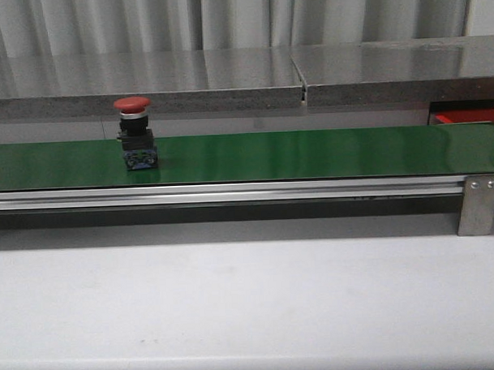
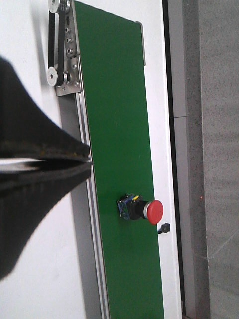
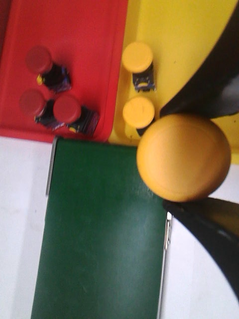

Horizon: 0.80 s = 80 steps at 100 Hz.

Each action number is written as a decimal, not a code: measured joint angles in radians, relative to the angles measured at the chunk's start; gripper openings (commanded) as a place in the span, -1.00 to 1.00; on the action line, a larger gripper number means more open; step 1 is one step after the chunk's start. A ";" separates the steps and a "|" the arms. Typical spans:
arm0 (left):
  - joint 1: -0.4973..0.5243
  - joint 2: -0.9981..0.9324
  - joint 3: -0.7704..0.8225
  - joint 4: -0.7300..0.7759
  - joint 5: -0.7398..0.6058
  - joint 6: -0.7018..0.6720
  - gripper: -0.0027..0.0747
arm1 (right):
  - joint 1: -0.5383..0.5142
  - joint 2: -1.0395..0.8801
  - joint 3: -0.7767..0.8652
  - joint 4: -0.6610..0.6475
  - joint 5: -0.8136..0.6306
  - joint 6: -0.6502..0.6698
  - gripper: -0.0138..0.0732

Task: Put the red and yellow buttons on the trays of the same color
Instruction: 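Carry the yellow button to the yellow tray and open the right gripper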

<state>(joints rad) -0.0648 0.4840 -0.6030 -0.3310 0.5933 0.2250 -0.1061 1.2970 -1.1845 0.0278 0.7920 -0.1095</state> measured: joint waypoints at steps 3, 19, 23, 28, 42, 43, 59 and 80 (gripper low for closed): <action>0.000 0.000 0.000 0.000 0.000 0.000 -0.98 | -0.026 0.000 0.000 -0.002 0.002 0.009 -0.47; 0.000 0.000 0.000 0.000 0.000 0.000 -0.98 | -0.140 0.000 0.038 -0.002 -0.036 0.071 -0.47; 0.000 0.000 0.000 0.000 0.000 0.000 -0.98 | -0.164 0.000 0.055 -0.002 -0.059 0.080 -0.47; 0.000 0.000 0.000 0.000 0.000 0.000 -0.98 | -0.204 0.000 0.081 -0.002 -0.088 0.089 -0.47; 0.000 0.000 0.000 0.000 0.000 0.000 -0.98 | -0.290 0.021 0.141 0.024 -0.167 0.110 -0.47; 0.000 0.000 0.000 0.000 0.000 0.000 -0.98 | -0.293 0.026 0.145 0.029 -0.175 0.110 -0.47; 0.000 0.000 0.000 0.000 0.000 0.000 -0.98 | -0.349 0.113 0.165 0.077 -0.243 0.110 -0.47; 0.000 0.000 0.000 0.000 0.000 0.000 -0.98 | -0.357 0.220 0.165 0.133 -0.332 0.110 -0.47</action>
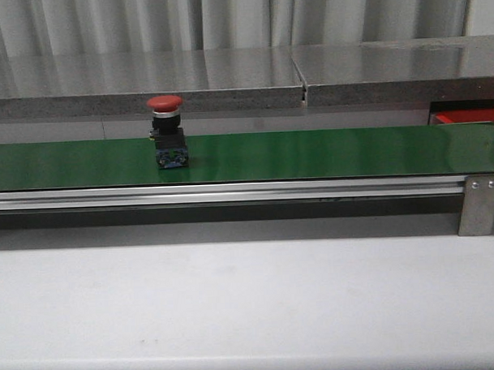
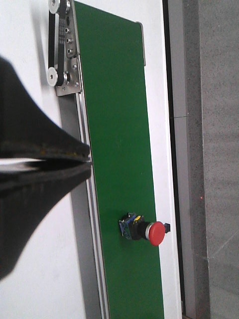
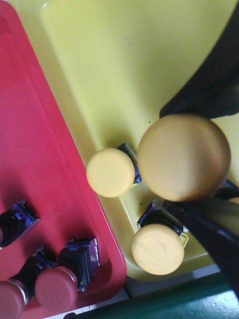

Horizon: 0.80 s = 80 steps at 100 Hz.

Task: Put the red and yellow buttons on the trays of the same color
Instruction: 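Carry the yellow button to the yellow tray and open the right gripper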

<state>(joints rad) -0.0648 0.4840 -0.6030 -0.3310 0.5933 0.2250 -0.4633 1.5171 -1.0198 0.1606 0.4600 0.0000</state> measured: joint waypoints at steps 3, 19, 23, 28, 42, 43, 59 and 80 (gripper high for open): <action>0.000 0.000 0.000 0.000 0.000 0.000 -0.98 | 0.000 0.013 0.000 0.005 -0.009 0.000 -0.47; 0.000 0.000 0.000 0.000 0.000 0.000 -0.98 | 0.000 0.078 0.001 0.013 -0.039 0.000 -0.47; 0.000 0.000 0.000 0.000 0.000 0.000 -0.98 | 0.000 0.092 0.004 0.016 -0.049 0.000 -0.47; 0.000 0.000 0.000 0.000 0.000 0.000 -0.98 | 0.000 0.107 0.010 0.018 -0.063 0.000 -0.47; 0.000 0.000 0.000 0.000 0.000 0.000 -0.98 | 0.000 0.134 0.033 0.029 -0.089 0.000 -0.47; 0.000 0.000 0.000 0.000 0.000 0.000 -0.98 | 0.000 0.134 0.033 0.029 -0.091 0.000 -0.47; 0.000 0.000 0.000 0.000 0.000 0.000 -0.98 | 0.000 0.140 0.067 0.037 -0.114 0.000 -0.33; 0.000 0.000 0.000 0.000 0.000 0.000 -0.98 | 0.000 0.140 0.075 0.041 -0.121 0.000 0.52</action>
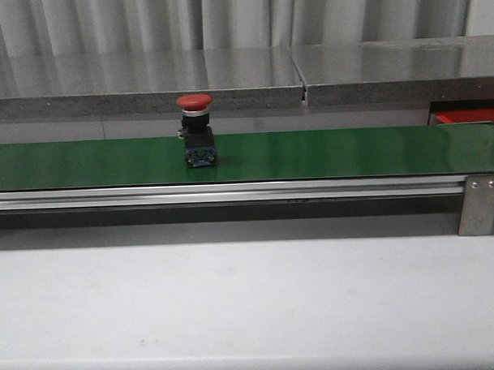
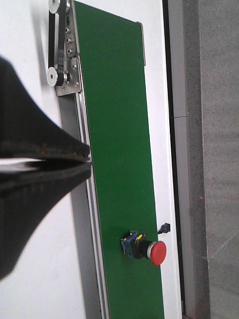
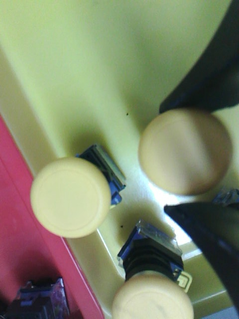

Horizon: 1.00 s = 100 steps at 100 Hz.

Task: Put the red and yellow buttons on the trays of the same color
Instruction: 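Carry the yellow button to the yellow tray and open the right gripper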

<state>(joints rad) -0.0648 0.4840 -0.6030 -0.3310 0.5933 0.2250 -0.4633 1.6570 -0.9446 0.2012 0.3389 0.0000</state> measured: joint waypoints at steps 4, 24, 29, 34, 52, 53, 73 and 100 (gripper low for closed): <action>0.000 0.000 0.000 0.000 0.000 0.000 -0.98 | 0.000 0.000 0.000 0.000 -0.002 0.000 0.57; 0.000 0.000 0.000 0.000 0.000 0.000 -0.98 | 0.000 -0.005 0.000 0.000 -0.015 0.000 0.57; 0.000 0.000 0.000 0.000 0.000 0.000 -0.98 | 0.000 -0.016 0.000 0.000 -0.015 0.000 0.57; 0.000 0.000 0.000 0.000 0.000 0.000 -0.98 | 0.000 -0.034 0.002 0.000 -0.015 0.000 0.57; 0.000 0.000 0.000 0.000 0.000 0.000 -0.98 | 0.000 -0.114 0.004 0.000 -0.011 0.000 0.57; 0.000 0.000 0.000 0.000 0.000 0.000 -0.98 | 0.000 -0.121 0.004 -0.002 -0.011 0.000 0.57; 0.000 0.000 0.000 0.000 0.000 0.000 -0.98 | 0.041 -0.229 0.004 -0.037 0.046 0.000 0.57; 0.000 0.000 0.000 0.000 0.000 0.000 -0.98 | 0.179 -0.321 -0.029 -0.045 0.192 -0.081 0.57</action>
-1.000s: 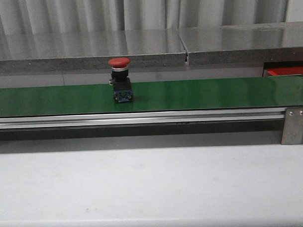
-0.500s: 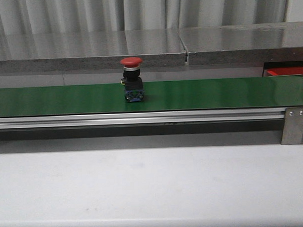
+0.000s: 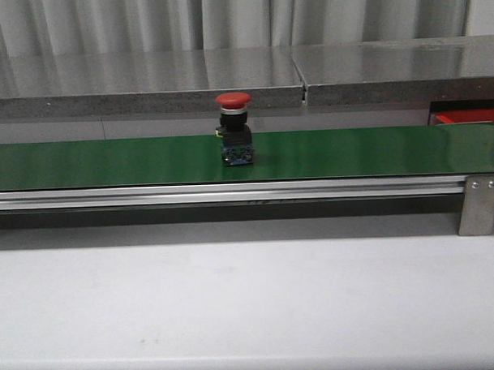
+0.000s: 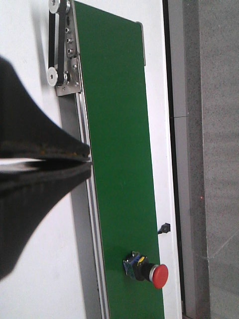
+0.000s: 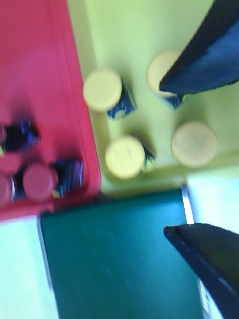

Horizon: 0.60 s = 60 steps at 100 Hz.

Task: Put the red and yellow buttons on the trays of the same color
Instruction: 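Carry the yellow button to the yellow tray and open the right gripper, then move the right gripper to the red button on the belt and grasp it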

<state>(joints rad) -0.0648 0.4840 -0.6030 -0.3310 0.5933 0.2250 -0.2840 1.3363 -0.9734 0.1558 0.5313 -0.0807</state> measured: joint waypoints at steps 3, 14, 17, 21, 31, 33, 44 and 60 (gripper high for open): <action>0.000 0.000 0.000 0.000 0.000 0.000 -0.98 | 0.023 -0.002 -0.010 -0.001 0.018 -0.012 0.57; 0.000 0.000 0.000 0.000 0.000 0.000 -0.98 | 0.094 -0.005 -0.051 -0.002 0.089 -0.045 0.57; 0.000 0.000 0.000 0.000 0.000 0.000 -0.98 | 0.118 -0.005 -0.060 -0.002 0.104 -0.052 0.57; 0.000 0.000 0.000 0.000 0.000 0.000 -0.98 | 0.142 -0.005 -0.070 -0.002 0.120 -0.062 0.57; 0.000 0.000 0.000 0.000 0.000 0.000 -0.98 | 0.218 -0.005 -0.087 -0.004 0.143 -0.082 0.57; 0.000 0.000 0.000 0.000 0.000 0.000 -0.98 | 0.233 -0.005 -0.089 -0.004 0.145 -0.085 0.57; 0.000 0.000 0.000 0.000 0.000 0.000 -0.98 | 0.310 -0.005 -0.093 -0.006 0.155 -0.093 0.57; 0.000 0.000 0.000 0.000 0.000 0.000 -0.98 | 0.403 -0.005 -0.097 -0.006 0.159 -0.101 0.57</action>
<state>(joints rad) -0.0648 0.4840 -0.6030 -0.3310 0.5933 0.2250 0.1189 1.3312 -1.0704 0.1497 0.6901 -0.1817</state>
